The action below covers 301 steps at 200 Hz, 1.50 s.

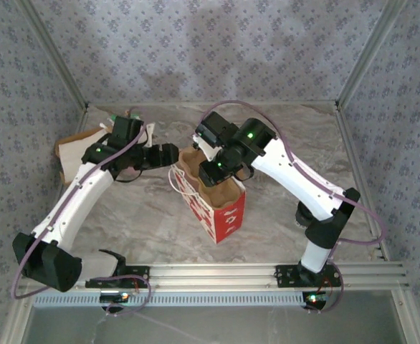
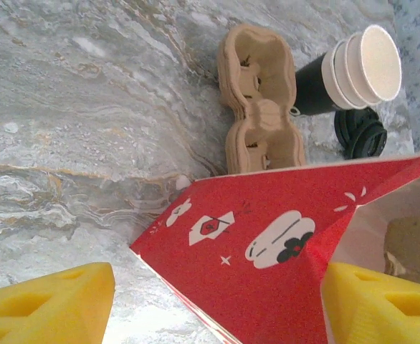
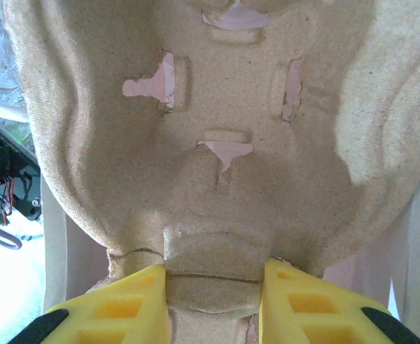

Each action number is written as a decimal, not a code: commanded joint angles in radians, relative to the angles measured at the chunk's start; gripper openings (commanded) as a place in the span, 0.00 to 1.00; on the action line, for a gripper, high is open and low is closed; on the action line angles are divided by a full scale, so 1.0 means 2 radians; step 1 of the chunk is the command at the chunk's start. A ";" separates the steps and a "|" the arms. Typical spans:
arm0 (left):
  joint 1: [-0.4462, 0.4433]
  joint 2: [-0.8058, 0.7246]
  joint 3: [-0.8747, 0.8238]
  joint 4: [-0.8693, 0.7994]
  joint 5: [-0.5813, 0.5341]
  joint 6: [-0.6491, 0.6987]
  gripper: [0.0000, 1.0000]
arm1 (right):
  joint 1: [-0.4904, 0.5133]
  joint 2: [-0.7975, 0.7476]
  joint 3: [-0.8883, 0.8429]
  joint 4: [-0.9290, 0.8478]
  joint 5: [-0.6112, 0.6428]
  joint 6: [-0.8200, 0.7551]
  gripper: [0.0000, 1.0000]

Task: Pack the takeout coffee

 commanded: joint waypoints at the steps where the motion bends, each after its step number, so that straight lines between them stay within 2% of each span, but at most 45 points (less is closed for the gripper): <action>1: 0.010 -0.005 0.001 0.019 0.008 -0.013 0.76 | -0.001 -0.016 -0.008 -0.006 -0.015 0.000 0.33; 89: 0.010 0.004 -0.009 0.032 0.015 -0.017 0.76 | -0.003 -0.011 -0.010 -0.029 -0.017 -0.008 0.33; 173: 0.010 -0.002 -0.017 0.053 0.031 -0.019 0.76 | -0.009 -0.007 -0.023 -0.010 -0.084 -0.035 0.33; 230: 0.010 -0.009 -0.028 0.056 0.028 -0.019 0.76 | -0.037 0.003 -0.025 -0.033 -0.053 -0.024 0.32; 301: 0.010 -0.015 -0.026 0.055 0.025 -0.018 0.76 | -0.025 0.025 -0.007 -0.047 -0.026 -0.020 0.32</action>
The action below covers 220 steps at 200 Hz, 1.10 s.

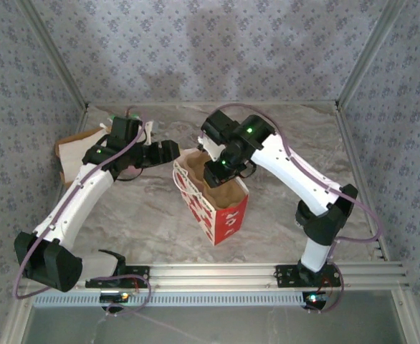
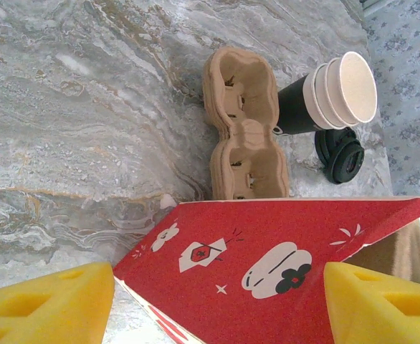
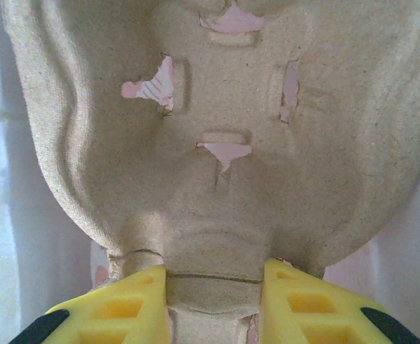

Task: Pack the takeout coffee

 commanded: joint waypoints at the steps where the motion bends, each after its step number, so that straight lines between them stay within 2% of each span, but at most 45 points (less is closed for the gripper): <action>1: 0.002 -0.013 -0.003 0.004 0.001 -0.001 0.76 | 0.009 0.014 0.016 -0.028 0.020 0.003 0.32; 76: 0.001 -0.030 -0.009 0.019 0.002 -0.005 0.76 | 0.030 0.047 0.048 -0.060 0.060 0.002 0.32; 166: 0.001 -0.123 -0.035 0.028 -0.064 -0.026 0.86 | 0.051 0.080 0.071 -0.084 0.108 0.004 0.32; 193: 0.001 -0.162 -0.061 0.021 -0.076 -0.037 0.84 | 0.053 0.085 0.068 -0.084 0.108 0.005 0.31; 220: 0.000 -0.191 -0.094 0.016 -0.065 -0.051 0.79 | 0.053 0.089 0.062 -0.081 0.106 0.004 0.31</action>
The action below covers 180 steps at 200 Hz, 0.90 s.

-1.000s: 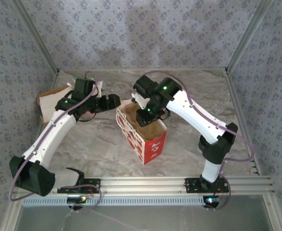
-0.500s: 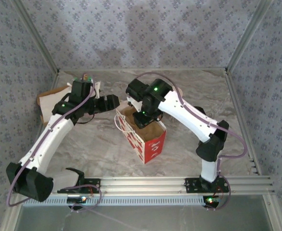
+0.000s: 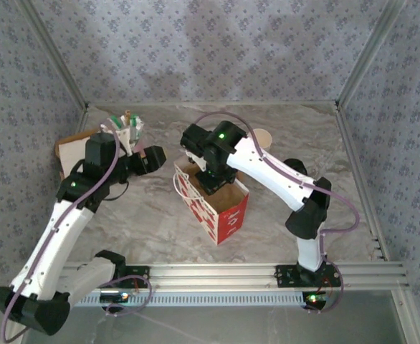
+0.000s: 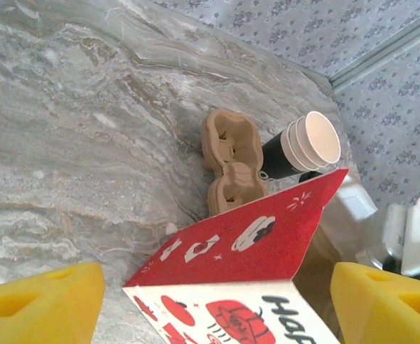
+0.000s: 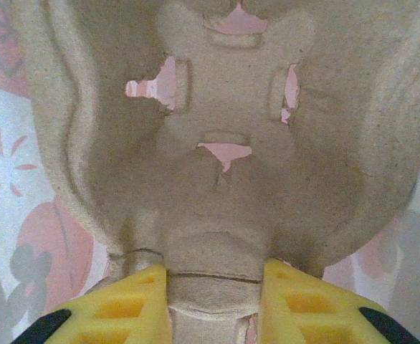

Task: Pack the takeout coffee

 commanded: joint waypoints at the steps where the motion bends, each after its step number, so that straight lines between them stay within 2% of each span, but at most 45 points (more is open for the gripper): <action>1: 0.000 -0.020 -0.023 -0.005 -0.001 -0.017 0.79 | 0.004 0.010 0.006 -0.015 0.007 0.004 0.31; 32: -0.011 -0.039 -0.066 -0.005 0.002 -0.030 0.77 | 0.004 0.014 0.000 -0.009 0.003 0.003 0.31; 98: -0.067 -0.033 -0.126 0.031 -0.008 -0.061 0.73 | 0.006 0.014 -0.023 0.000 -0.002 0.000 0.31; 153: -0.122 0.020 -0.161 0.099 -0.027 -0.090 0.72 | 0.012 0.016 -0.011 -0.007 0.012 0.000 0.31; 180: -0.130 0.051 -0.168 0.124 -0.031 -0.093 0.72 | 0.019 0.020 0.018 -0.024 0.024 0.002 0.31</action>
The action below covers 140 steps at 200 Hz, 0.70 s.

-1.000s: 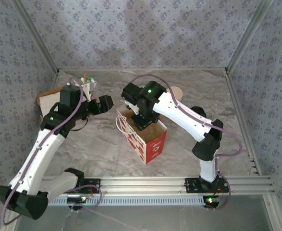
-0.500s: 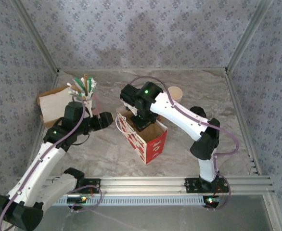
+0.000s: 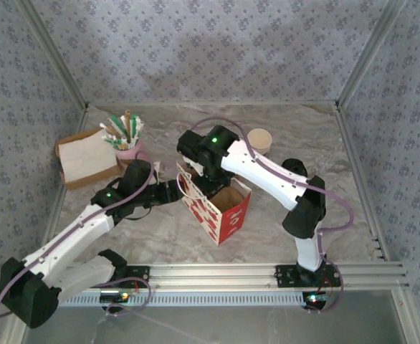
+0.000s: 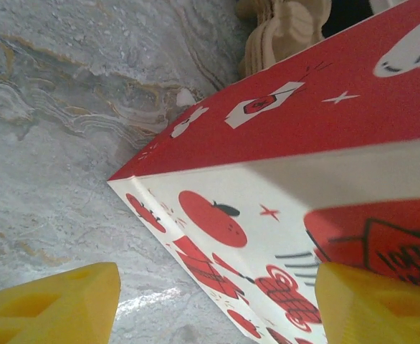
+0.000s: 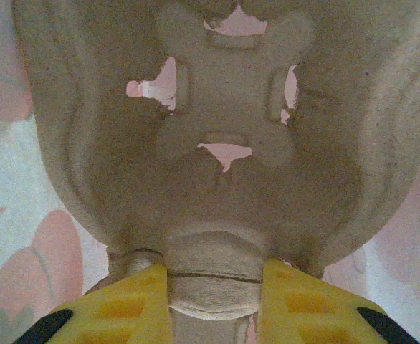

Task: Pack the takeout coffee

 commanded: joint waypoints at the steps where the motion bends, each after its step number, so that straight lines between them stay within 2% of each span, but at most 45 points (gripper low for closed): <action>1: -0.007 0.017 -0.004 0.045 -0.012 -0.011 0.72 | 0.009 0.007 0.031 -0.027 0.018 0.002 0.31; 64: -0.008 0.032 -0.005 0.050 -0.018 -0.005 0.72 | 0.024 0.016 0.046 -0.044 0.049 0.009 0.31; 140: -0.009 0.004 -0.022 0.034 -0.037 -0.004 0.73 | 0.025 0.023 0.020 -0.037 0.035 0.017 0.31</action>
